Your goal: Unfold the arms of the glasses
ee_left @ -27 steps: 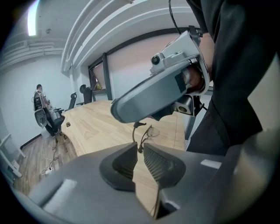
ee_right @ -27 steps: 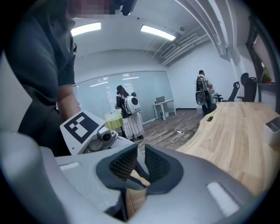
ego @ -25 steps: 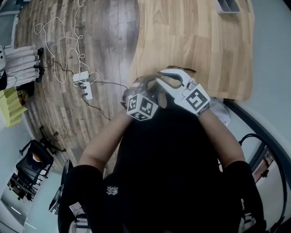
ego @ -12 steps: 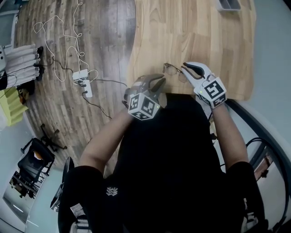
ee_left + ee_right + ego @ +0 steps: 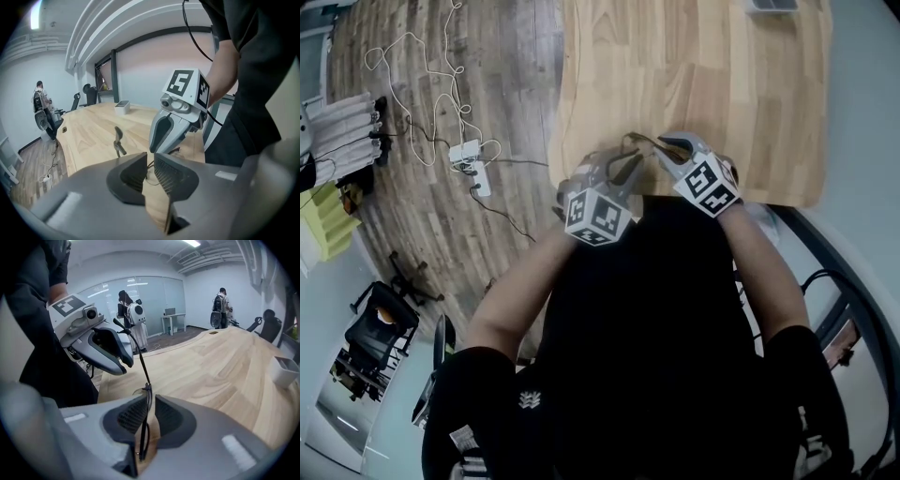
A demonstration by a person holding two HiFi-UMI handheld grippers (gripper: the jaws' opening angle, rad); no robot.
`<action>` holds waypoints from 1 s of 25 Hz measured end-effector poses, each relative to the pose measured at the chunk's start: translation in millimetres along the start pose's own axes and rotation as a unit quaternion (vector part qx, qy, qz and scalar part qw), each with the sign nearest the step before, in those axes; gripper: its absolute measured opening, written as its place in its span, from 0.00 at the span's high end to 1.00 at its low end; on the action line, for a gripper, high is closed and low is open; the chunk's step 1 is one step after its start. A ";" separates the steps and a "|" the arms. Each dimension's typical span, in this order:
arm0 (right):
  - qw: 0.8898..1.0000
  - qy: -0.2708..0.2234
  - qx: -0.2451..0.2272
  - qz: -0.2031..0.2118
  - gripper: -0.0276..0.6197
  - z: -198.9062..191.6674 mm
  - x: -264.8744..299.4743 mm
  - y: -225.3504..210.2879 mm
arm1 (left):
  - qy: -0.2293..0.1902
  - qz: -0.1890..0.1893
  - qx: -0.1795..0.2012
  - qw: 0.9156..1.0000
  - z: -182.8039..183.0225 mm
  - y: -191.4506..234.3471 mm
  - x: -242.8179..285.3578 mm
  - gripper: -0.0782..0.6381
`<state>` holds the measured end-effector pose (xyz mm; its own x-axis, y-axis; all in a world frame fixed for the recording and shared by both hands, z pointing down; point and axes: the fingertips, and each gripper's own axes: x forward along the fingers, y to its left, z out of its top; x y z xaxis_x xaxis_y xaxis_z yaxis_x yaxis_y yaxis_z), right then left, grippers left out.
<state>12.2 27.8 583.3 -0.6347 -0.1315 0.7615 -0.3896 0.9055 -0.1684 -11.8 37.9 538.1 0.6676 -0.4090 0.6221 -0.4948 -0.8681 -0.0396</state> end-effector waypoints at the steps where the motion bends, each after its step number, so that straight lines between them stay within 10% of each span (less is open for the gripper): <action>1: 1.000 0.003 0.004 0.006 0.89 -2.7 1.8 0.5 | 0.000 0.001 -0.002 1.000 1.0 0.6 1.5 0.82; 25: 0.998 -0.030 0.035 -0.052 0.93 44.0 26.0 -74.6 | 0.009 0.065 -0.045 0.997 -0.3 68.4 -2.4 0.82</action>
<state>-4.5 -60.9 588.1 -0.6270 -0.2483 0.7384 -0.4992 0.8557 -0.1361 -47.5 -20.5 534.2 0.5852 -0.5103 0.6301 -0.6245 -0.7794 -0.0512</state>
